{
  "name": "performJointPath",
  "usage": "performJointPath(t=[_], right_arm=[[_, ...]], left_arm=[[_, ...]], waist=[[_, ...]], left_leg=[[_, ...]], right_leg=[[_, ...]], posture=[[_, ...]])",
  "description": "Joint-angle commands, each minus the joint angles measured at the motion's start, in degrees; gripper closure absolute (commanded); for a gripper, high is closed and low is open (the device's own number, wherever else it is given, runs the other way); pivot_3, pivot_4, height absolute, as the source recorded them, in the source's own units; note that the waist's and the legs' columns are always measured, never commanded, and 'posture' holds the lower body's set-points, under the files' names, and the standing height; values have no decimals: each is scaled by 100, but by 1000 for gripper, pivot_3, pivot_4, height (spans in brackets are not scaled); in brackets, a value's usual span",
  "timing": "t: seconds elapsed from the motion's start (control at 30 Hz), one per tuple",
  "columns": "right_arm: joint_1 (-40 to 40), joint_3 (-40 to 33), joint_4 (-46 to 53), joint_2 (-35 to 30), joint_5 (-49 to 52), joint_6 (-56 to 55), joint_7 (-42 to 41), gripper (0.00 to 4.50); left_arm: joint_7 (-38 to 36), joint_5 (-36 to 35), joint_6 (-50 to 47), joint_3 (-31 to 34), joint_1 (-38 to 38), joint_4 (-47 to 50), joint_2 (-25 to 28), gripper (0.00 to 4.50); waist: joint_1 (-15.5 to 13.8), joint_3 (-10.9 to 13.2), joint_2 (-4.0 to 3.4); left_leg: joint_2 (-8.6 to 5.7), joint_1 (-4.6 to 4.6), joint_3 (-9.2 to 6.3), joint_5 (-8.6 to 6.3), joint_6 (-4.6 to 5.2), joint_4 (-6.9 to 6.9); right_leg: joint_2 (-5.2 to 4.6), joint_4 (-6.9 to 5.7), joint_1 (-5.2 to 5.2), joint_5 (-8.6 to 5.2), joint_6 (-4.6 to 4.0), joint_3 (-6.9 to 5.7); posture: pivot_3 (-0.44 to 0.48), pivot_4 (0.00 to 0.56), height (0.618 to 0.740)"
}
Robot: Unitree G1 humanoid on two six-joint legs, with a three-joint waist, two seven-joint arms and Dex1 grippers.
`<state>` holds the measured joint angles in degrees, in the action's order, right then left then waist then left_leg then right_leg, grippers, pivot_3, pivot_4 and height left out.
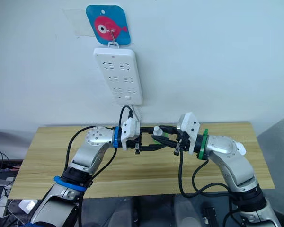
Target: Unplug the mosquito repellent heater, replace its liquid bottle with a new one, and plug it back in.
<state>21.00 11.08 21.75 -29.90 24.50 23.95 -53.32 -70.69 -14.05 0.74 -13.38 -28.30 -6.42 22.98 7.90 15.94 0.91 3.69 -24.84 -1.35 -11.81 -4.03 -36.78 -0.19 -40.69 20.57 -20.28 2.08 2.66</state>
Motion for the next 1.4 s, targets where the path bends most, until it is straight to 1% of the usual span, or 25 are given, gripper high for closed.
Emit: performJointPath(t=[0.03,0.13,0.17,0.2,0.3,0.37,0.4,0.43,0.47,0.53,0.63,0.67,0.7,0.8,0.87,0.9,1.03,1.13,1.23,1.4], right_arm=[[402,524,27,-12,306,-489,-1313,3431],[928,863,-620,174,298,-893,-2350,3431],[1102,941,-861,271,282,-1024,-2630,3431],[1248,987,-1057,357,286,-1111,-2862,3431],[1665,1002,-1644,580,272,-1182,-3308,3431],[1804,925,-1841,564,320,-1096,-3531,2699],[1808,868,-1880,496,335,-1088,-3636,2514],[1769,782,-1878,359,352,-1068,-3712,2233],[1713,708,-1840,220,377,-1019,-3760,1829],[1515,544,-1654,-132,453,-971,-3815,1208],[1048,188,-1195,-730,527,-878,-3580,196],[879,6,-933,-894,598,-656,-3295,38],[761,-112,-733,-991,655,-487,-3081,38],[538,-439,-80,-976,866,139,-2180,38],[334,-664,610,-781,1047,750,-1154,38],[259,-667,867,-628,950,882,-685,38],[93,-456,1447,-43,860,1400,542,38],[24,-289,1624,180,778,1540,955,592],[-64,-118,1659,146,558,1464,1136,1619],[-178,-91,1582,73,385,1322,1231,1619]], left_arm=[[-256,-143,41,-163,187,516,119,2296],[-572,-290,-2,-281,529,1047,390,2296],[-665,-330,-7,-311,644,1205,492,2296],[-724,-357,-18,-331,751,1350,580,2296],[-802,-404,-36,-314,965,1593,766,2296],[-767,-397,-40,-266,1001,1598,819,2296],[-727,-387,-43,-240,998,1574,830,2296],[-683,-378,-36,-202,984,1525,836,2296],[-646,-372,-28,-177,974,1489,842,2296],[-549,-357,-18,-126,964,1430,843,2296],[-393,-336,8,-62,973,1332,846,2296],[-321,-309,22,-42,962,1255,838,2296],[-272,-293,37,-30,965,1213,839,2296],[-85,-228,59,6,940,1047,785,2296],[138,-147,44,37,833,829,666,2296],[226,-103,60,41,779,721,608,2296],[427,-3,105,-22,665,521,431,2296],[471,25,97,-67,599,481,343,2296],[421,25,121,-77,522,404,305,2296],[354,4,116,-60,397,323,296,2296]], waist=[[0,13,-2],[-1,23,8],[-6,26,11],[-19,27,11],[-176,32,12],[-271,38,8],[-332,48,15],[-369,55,16],[-439,60,15],[-547,63,15],[-604,64,14],[-601,64,13],[-589,64,13],[-457,65,11],[-397,66,10],[-382,67,9],[-310,71,10],[-292,73,10],[-285,78,10],[-283,80,11]], left_leg=[[0,0,0,0,0,0],[4,5,-2,0,0,7],[4,6,-4,0,0,11],[5,6,-5,0,1,13],[6,5,-9,0,0,16],[5,4,-8,0,0,16],[4,4,-6,0,0,15],[4,3,-8,0,0,14],[4,1,-9,0,0,13],[3,-2,-10,0,0,13],[1,-5,-6,-2,3,13],[0,-7,-6,-4,5,14],[2,-8,-5,-4,6,15],[3,-6,-6,-4,6,21],[3,-6,-7,-4,6,27],[4,-5,-6,-4,6,29],[2,-6,-4,-4,6,35],[1,-7,-3,-4,6,41],[1,-7,-3,-4,6,48],[1,-6,-2,-4,6,60]], right_leg=[[0,0,1,0,0,0],[5,1,0,0,-1,1],[6,2,0,0,-1,-1],[7,5,1,0,-1,-1],[7,8,3,-1,-3,-7],[4,13,3,-1,-3,-7],[1,13,3,-1,-3,-7],[-1,14,1,-1,-3,-12],[-1,15,1,-1,-3,-15],[-5,22,-1,-1,-3,-21],[-12,38,-5,-1,-3,-24],[-13,41,-5,-1,-3,-24],[-11,44,-6,-1,-3,-24],[-7,45,-6,0,-4,-18],[-4,45,-6,0,-4,-16],[-2,45,-4,0,-4,-16],[-4,48,-3,0,-4,-13],[-5,58,-4,0,-4,-13],[-5,63,-2,0,-4,-14],[-5,73,-1,0,-4,-14]], posture=[[-198,287,740],[-126,273,740],[-117,272,740],[-94,269,740],[-74,267,740],[-69,271,740],[-70,275,740],[-72,279,740],[-74,280,740],[-86,274,740],[-111,270,740],[-120,272,740],[-129,274,740],[-144,278,740],[-165,288,740],[-174,295,740],[-188,299,740],[-195,304,740],[-202,310,740],[-206,311,740]])
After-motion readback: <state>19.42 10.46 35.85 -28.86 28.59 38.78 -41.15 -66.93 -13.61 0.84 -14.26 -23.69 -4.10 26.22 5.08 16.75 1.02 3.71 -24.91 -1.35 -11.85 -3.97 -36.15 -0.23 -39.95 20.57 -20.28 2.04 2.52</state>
